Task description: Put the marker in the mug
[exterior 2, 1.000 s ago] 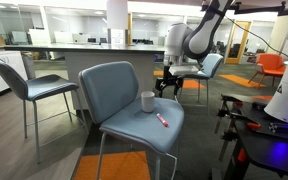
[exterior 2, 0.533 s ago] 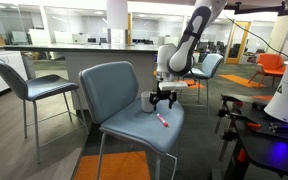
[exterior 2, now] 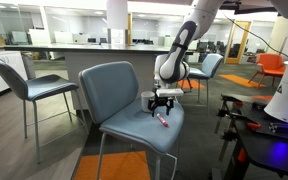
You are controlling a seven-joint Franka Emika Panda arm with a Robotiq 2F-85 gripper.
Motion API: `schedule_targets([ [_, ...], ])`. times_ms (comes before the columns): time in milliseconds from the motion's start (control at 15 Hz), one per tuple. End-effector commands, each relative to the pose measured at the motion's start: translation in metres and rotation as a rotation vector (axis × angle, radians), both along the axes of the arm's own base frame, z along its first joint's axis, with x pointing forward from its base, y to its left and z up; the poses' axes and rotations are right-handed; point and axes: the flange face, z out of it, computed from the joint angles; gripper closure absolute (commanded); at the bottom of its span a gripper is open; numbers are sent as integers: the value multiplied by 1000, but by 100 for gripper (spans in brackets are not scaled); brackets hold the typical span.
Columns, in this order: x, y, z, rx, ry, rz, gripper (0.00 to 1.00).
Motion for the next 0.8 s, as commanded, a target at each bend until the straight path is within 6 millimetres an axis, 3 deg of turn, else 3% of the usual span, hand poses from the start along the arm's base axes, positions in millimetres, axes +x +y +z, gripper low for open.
schedule_targets([
  [0, -3, -2, -9, 42, 32, 1, 0],
  [67, -5, -3, -12, 45, 32, -1, 0],
  [200, -8, -2, -16, 50, 33, -4, 25],
  [333, -11, 2, -20, 60, 35, -3, 44],
  [733, -19, 5, -31, 71, 52, -24, 88],
])
